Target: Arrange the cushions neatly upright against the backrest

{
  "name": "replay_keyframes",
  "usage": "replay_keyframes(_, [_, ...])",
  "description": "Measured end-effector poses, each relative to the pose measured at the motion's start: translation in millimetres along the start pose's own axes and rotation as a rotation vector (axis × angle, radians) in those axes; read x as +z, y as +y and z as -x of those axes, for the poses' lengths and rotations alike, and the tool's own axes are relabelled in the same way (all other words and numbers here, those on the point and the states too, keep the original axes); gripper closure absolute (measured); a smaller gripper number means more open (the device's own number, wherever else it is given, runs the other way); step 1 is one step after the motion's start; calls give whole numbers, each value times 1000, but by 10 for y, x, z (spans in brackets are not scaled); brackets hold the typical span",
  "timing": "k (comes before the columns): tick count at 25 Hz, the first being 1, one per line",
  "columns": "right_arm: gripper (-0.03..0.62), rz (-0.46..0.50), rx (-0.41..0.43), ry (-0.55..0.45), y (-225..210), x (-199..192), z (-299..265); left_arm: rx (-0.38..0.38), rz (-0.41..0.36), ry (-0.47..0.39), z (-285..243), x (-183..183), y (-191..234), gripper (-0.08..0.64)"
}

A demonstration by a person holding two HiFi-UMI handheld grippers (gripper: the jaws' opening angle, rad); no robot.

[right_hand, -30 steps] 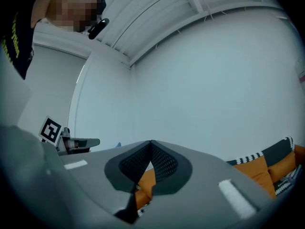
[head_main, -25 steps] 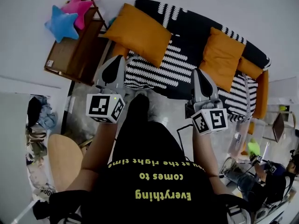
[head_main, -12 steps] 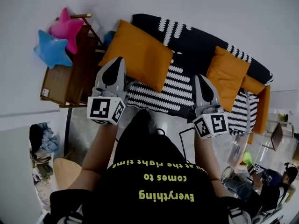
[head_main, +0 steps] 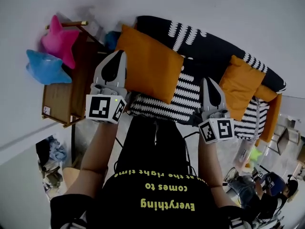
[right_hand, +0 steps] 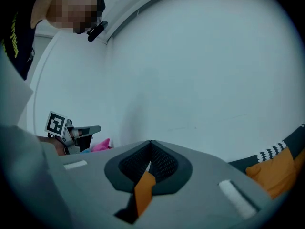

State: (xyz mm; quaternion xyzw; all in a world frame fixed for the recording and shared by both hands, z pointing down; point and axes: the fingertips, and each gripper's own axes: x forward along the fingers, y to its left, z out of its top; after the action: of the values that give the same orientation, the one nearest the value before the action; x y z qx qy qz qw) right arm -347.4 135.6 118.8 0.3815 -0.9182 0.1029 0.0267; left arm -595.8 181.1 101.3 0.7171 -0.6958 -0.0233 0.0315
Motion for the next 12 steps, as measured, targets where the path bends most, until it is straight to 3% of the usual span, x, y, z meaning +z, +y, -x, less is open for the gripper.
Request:
replay_keyframes(8, [580,-54,12,100,-322,-775,-524,85,-2,80,-392,-742,403,560])
replay_keyframes(12, [571,-77,-24,142,-624,-1263,-724,104,-21,136,-593,-1219,524,560])
